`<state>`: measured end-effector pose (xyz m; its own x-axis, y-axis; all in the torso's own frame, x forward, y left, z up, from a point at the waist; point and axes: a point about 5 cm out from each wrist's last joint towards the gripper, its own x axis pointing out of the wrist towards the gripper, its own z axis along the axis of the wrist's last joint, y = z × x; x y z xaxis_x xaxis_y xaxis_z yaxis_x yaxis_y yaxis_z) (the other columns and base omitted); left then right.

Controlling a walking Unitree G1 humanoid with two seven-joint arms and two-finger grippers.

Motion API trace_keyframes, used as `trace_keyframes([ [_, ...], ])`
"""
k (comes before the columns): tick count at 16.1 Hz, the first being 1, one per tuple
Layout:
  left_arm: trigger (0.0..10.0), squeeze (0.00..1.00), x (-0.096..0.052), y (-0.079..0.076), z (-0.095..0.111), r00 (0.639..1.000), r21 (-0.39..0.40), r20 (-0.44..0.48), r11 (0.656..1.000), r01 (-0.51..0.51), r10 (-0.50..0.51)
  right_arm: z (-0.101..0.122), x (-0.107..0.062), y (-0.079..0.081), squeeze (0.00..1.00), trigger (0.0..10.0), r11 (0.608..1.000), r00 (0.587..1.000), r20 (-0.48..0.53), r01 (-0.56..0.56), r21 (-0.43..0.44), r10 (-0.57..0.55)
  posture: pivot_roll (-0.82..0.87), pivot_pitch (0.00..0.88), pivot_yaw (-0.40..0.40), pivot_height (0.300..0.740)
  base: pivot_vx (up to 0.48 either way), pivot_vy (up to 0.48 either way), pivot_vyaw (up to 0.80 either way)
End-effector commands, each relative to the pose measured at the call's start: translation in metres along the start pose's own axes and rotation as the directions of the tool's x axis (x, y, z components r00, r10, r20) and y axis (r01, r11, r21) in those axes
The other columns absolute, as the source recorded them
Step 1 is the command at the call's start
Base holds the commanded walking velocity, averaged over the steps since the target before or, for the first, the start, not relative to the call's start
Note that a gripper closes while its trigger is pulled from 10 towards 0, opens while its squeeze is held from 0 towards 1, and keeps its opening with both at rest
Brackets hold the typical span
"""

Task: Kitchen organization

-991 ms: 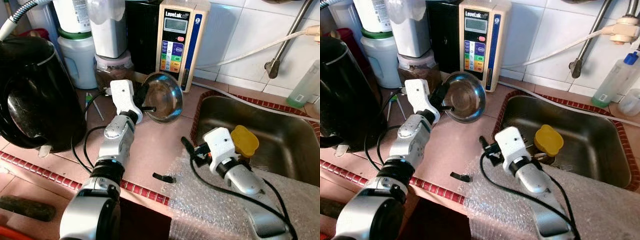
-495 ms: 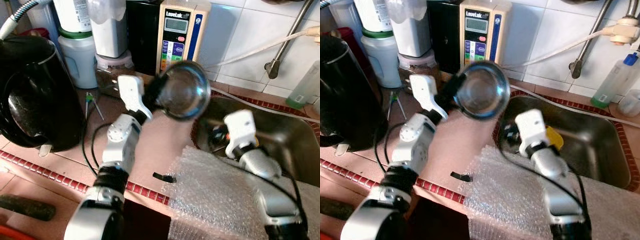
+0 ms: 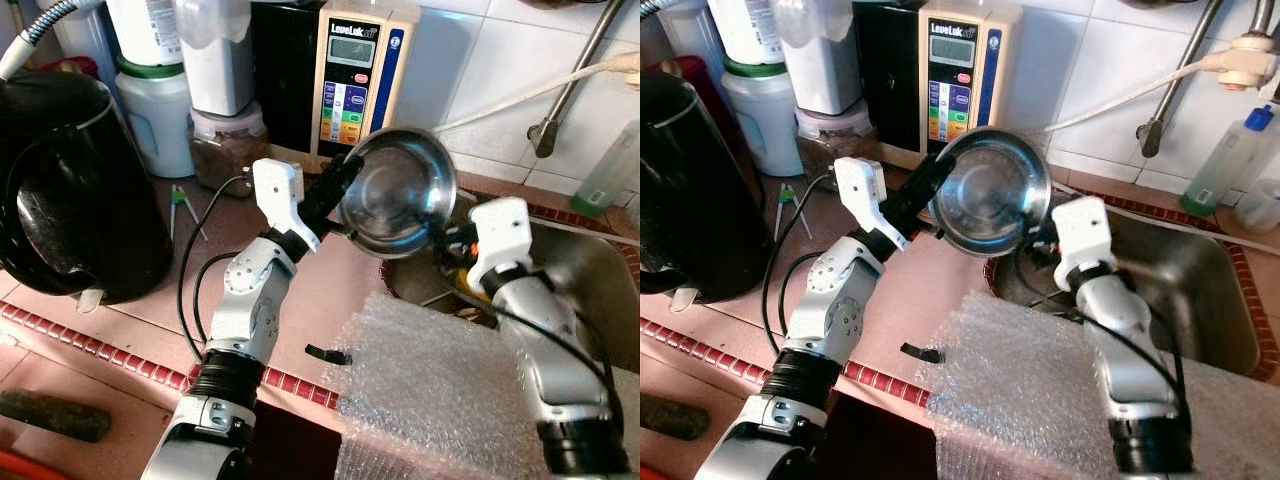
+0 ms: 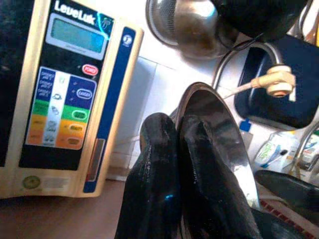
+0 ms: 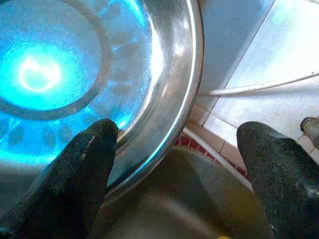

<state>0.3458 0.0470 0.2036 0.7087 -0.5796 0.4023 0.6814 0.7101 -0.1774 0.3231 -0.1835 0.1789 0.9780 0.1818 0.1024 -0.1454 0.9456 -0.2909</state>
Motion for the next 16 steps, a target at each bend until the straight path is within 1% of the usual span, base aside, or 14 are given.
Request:
trace_keyframes([
  [1, 0.0, 0.00, 0.002, -0.006, 0.004, 0.999, -0.007, 0.014, 0.999, 0.033, -0.032, 0.000, 0.001, -0.007, 0.00, 10.0, 1.000, 1.000, 0.003, 0.019, 0.004, -0.019, 0.02, 0.000, -0.057, 0.740, 0.000, 0.000, 0.00],
  [4, 0.0, 0.00, 0.004, -0.014, 0.006, 0.998, -0.028, 0.020, 0.997, 0.067, -0.067, 0.001, 0.014, -0.006, 0.00, 10.0, 0.998, 1.000, 0.012, 0.013, 0.054, -0.014, 0.03, 0.000, -0.053, 0.740, 0.000, 0.000, 0.00],
  [6, 0.0, 0.00, 0.005, -0.020, 0.008, 0.995, -0.045, 0.024, 0.995, 0.093, -0.092, -0.002, 0.019, 0.001, 0.00, 10.0, 0.994, 1.000, 0.006, -0.013, 0.105, 0.013, 0.03, 0.000, -0.053, 0.740, 0.000, 0.000, 0.00],
  [9, 0.0, 0.00, 0.004, -0.024, 0.006, 0.994, -0.054, 0.019, 0.993, 0.110, -0.109, -0.002, 0.024, 0.009, 0.00, 10.0, 0.991, 0.999, 0.018, -0.042, 0.130, 0.040, 0.03, 0.000, -0.050, 0.740, 0.000, 0.000, 0.00],
  [10, 0.0, 0.00, 0.005, -0.025, 0.007, 0.993, -0.058, 0.019, 0.992, 0.115, -0.115, -0.002, 0.025, 0.010, 0.00, 2.3, 0.988, 0.999, 0.023, -0.044, 0.151, 0.041, 0.03, 0.000, -0.050, 0.740, 0.000, 0.000, 0.00],
  [11, 0.0, 0.00, 0.005, -0.026, 0.007, 0.993, -0.062, 0.018, 0.991, 0.119, -0.118, -0.002, 0.026, 0.011, 0.00, 0.0, 0.984, 0.999, 0.029, -0.048, 0.170, 0.044, 0.03, 0.000, -0.050, 0.740, 0.000, 0.000, 0.00],
  [13, 0.0, 0.00, 0.005, -0.027, 0.008, 0.992, -0.068, 0.017, 0.990, 0.124, -0.123, -0.001, 0.027, 0.013, 0.00, 0.0, 0.978, 0.998, 0.041, -0.063, 0.198, 0.056, 0.03, 0.000, -0.049, 0.740, 0.000, 0.000, 0.00],
  [14, 0.0, 0.00, 0.005, -0.028, 0.008, 0.992, -0.072, 0.016, 0.989, 0.130, -0.129, 0.004, 0.029, 0.018, 0.00, 0.0, 0.967, 0.994, 0.078, -0.096, 0.238, 0.080, 0.03, 0.000, -0.049, 0.740, 0.000, 0.000, 0.00],
  [16, 0.0, 0.00, 0.004, -0.028, 0.007, 0.991, -0.073, 0.014, 0.989, 0.131, -0.131, 0.009, 0.029, 0.020, 0.00, 0.0, 0.960, 0.990, 0.103, -0.119, 0.254, 0.095, 0.03, 0.000, -0.049, 0.740, 0.000, 0.000, 0.00],
])
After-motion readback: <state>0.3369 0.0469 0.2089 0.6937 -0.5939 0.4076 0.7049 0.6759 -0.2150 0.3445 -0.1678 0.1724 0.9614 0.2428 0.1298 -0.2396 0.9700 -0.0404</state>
